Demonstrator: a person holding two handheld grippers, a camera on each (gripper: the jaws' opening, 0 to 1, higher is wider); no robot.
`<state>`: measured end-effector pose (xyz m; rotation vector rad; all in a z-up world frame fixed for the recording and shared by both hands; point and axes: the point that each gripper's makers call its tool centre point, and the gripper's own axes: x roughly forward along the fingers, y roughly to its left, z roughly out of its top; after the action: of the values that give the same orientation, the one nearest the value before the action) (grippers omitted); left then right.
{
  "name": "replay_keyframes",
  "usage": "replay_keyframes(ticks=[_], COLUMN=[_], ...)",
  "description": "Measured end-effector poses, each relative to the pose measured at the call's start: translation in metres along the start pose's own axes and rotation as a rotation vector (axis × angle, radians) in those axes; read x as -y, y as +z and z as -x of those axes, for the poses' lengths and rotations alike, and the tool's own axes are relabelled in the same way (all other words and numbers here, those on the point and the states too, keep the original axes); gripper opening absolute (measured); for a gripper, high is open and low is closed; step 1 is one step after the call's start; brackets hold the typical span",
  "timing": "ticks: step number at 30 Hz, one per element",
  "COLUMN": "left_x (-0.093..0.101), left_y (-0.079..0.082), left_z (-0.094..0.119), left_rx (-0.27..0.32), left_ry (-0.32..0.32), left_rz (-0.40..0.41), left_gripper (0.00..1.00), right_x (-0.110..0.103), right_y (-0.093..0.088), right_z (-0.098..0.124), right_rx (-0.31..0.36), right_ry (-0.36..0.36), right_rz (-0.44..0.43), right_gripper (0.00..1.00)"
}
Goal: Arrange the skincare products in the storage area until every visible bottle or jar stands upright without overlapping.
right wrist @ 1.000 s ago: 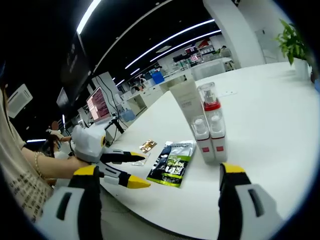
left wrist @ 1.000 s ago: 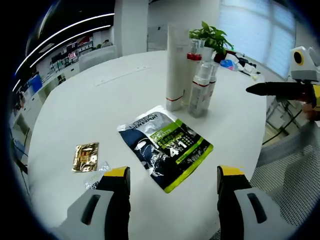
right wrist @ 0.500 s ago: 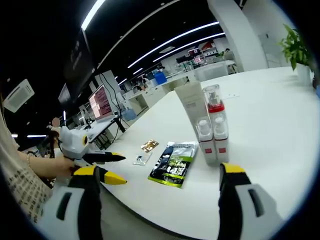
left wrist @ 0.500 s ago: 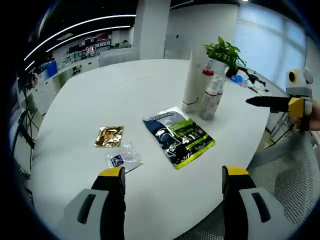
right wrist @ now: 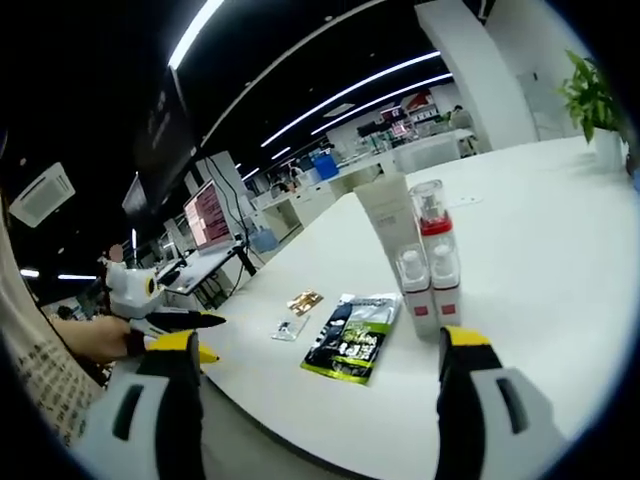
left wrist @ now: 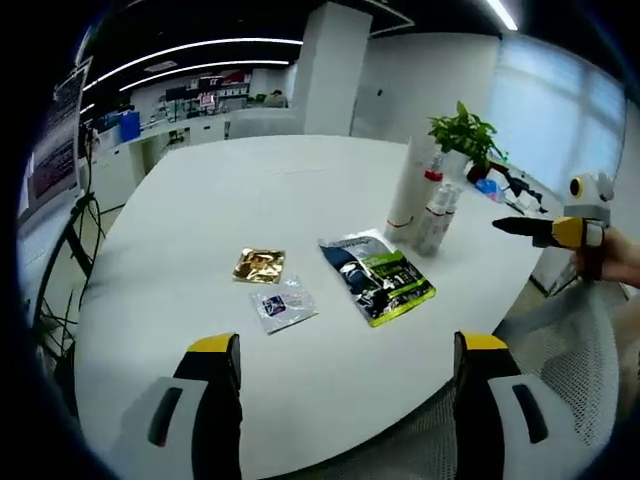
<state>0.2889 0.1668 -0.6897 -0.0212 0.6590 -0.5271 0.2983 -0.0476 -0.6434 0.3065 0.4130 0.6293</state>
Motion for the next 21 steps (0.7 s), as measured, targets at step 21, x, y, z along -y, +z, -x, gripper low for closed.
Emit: replay_keyframes(ticks=[21], left_x=[-0.021], left_y=[0.004], left_z=[-0.004], left_rx=[-0.015], left_ry=[0.091], left_rz=[0.052], left_gripper=[0.89], right_x=[-0.002], right_y=[-0.007], right_z=[-0.003], right_rx=[-0.042], right_ry=[0.001], right_rz=[0.053], right_gripper=[1.00])
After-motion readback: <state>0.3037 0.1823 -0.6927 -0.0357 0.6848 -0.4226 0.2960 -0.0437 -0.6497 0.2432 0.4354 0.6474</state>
